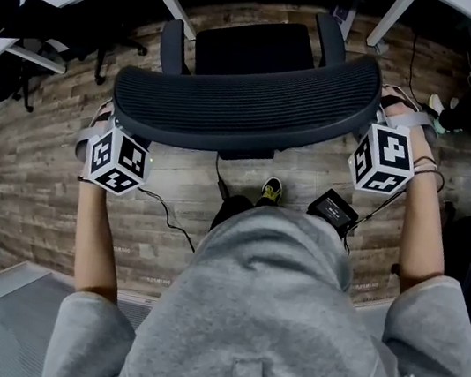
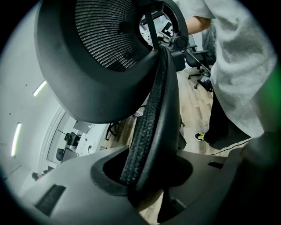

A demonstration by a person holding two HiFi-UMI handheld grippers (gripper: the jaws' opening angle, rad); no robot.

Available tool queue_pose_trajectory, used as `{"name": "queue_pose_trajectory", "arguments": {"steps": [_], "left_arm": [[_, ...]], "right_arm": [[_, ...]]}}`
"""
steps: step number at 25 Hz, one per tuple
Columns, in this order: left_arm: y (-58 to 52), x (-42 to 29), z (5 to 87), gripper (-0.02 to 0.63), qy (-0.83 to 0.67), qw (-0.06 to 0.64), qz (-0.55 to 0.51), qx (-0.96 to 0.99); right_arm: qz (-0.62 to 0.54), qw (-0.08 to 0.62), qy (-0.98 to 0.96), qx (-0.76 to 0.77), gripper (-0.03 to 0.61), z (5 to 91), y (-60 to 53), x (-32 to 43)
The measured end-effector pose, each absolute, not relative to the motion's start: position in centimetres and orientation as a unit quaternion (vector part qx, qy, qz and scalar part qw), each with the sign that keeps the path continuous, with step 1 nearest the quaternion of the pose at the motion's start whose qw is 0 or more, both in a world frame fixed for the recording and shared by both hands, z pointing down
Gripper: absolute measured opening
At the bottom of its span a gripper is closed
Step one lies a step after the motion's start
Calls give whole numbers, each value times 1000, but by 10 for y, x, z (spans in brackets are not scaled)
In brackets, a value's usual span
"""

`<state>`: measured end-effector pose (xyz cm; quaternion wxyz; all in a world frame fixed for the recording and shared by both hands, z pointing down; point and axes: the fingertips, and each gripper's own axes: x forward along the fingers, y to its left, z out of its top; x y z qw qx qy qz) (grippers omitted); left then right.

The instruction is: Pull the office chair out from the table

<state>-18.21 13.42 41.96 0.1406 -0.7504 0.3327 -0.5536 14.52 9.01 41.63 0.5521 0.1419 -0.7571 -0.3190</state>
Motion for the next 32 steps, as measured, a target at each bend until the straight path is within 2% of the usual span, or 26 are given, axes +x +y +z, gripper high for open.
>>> {"name": "queue_pose_trajectory", "arguments": {"steps": [25,32], "left_arm": [[247,-169,416,175,323,152,-545,-759],[275,-164,416,181,327,157,-537,-762]], "right_arm": [[-299,568,-752,153,106,415,216,162],[-308,549,-757,177,120,411,244,163]]}}
